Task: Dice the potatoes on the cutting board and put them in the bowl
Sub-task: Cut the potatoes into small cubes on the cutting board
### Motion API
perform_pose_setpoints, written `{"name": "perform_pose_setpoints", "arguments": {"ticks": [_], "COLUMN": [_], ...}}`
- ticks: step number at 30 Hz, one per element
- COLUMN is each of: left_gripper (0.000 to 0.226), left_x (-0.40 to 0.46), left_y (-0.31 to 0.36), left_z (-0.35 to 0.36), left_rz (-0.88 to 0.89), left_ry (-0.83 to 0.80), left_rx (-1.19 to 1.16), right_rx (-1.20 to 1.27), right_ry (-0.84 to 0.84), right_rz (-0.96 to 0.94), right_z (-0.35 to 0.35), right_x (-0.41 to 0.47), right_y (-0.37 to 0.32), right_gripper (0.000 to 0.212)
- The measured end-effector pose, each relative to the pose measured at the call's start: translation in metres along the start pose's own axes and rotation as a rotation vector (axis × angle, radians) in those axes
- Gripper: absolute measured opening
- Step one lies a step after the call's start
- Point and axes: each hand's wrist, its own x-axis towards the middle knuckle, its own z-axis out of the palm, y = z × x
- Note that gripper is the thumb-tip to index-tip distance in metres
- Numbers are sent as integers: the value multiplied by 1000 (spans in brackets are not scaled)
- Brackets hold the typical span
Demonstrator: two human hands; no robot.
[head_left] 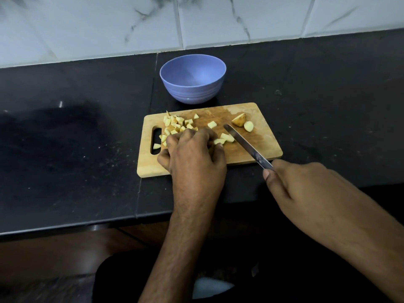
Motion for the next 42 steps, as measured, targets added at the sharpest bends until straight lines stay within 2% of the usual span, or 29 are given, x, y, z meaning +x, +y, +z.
{"name": "perform_pose_setpoints", "arguments": {"ticks": [5,17,28,35,42], "left_gripper": [22,22,14,17,21], "left_x": [0,-1,-2,-4,-1], "left_y": [-1,-3,-5,-3,3], "left_z": [-3,-4,0,-4,-4], "left_rz": [-3,20,8,92,168], "left_ry": [-56,-73,-25,63,24], "left_rx": [-30,-47,-79,-140,-116], "right_rx": [52,43,-32,-19,110], "right_ry": [-41,-95,-190,-99,34], "right_rz": [-2,-3,-16,-29,6], "right_z": [2,1,0,2,3], "right_x": [-1,-7,12,5,14], "right_y": [-2,-14,-10,-4,3], "right_gripper": [31,35,34,35,33]}}
